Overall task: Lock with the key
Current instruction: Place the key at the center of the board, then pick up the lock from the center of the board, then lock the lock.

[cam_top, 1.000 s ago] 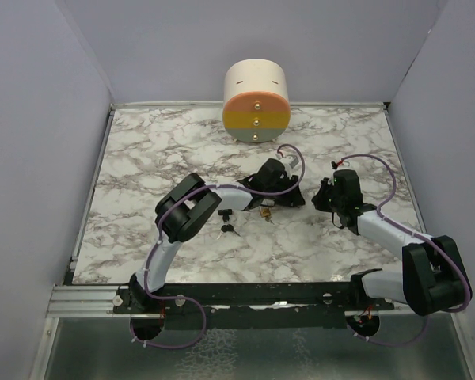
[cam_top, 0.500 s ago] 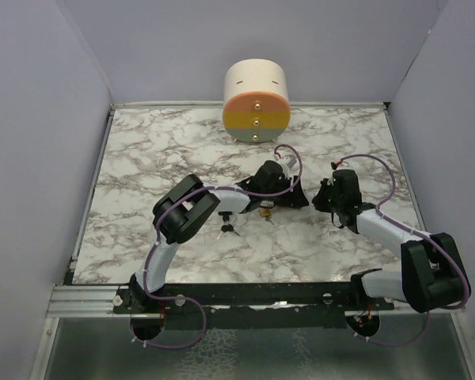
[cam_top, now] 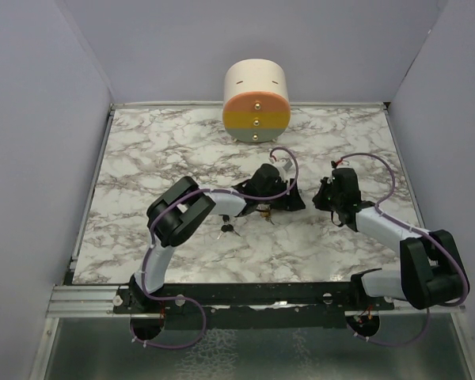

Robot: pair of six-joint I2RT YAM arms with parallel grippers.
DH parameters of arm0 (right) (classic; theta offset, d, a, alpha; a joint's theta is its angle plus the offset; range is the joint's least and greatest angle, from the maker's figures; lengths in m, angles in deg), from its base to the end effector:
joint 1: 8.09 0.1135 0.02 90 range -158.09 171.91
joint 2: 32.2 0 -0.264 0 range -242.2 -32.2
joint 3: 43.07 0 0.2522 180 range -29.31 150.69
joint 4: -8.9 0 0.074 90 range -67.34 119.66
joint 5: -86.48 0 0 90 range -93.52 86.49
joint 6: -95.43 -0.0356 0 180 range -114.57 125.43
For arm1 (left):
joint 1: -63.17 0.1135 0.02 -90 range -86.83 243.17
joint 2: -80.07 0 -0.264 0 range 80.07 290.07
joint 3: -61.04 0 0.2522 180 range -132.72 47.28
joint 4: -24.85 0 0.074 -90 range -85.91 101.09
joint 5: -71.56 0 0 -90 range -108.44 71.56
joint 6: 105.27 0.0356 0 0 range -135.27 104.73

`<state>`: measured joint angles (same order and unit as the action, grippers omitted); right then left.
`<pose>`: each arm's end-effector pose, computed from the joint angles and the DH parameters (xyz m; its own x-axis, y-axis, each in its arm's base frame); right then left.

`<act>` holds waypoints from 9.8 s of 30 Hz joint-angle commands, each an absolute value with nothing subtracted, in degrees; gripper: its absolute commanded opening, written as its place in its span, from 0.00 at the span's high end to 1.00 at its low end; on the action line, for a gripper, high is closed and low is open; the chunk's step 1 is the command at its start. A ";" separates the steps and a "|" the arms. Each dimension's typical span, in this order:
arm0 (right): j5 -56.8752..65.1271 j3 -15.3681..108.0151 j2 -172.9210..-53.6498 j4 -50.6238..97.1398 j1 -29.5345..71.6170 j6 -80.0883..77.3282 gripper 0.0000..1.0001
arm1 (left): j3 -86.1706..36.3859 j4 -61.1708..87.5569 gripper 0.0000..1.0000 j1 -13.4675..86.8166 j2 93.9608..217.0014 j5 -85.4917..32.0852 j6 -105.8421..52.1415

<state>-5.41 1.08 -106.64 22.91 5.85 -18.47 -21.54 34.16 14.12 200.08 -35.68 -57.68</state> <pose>0.2384 0.0580 0.1641 -0.7080 0.2415 -0.6637 0.0754 0.9602 0.2689 0.2854 -0.3450 0.1379 -0.8301 -0.0262 -0.5570 0.4508 0.5565 -0.6980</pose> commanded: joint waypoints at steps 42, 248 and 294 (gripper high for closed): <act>23.12 6.51 -102.98 -3.32 6.77 -17.54 0.04 | 2.49 28.78 0.30 19.22 149.46 0.31 -38.90; 39.11 -7.34 -85.91 -29.58 24.61 -6.92 0.99 | 6.58 62.01 1.00 30.04 146.92 -72.34 -38.97; -0.17 -5.25 -82.70 -20.69 40.86 15.46 0.99 | 2.18 47.04 1.00 21.99 147.48 -50.93 -48.85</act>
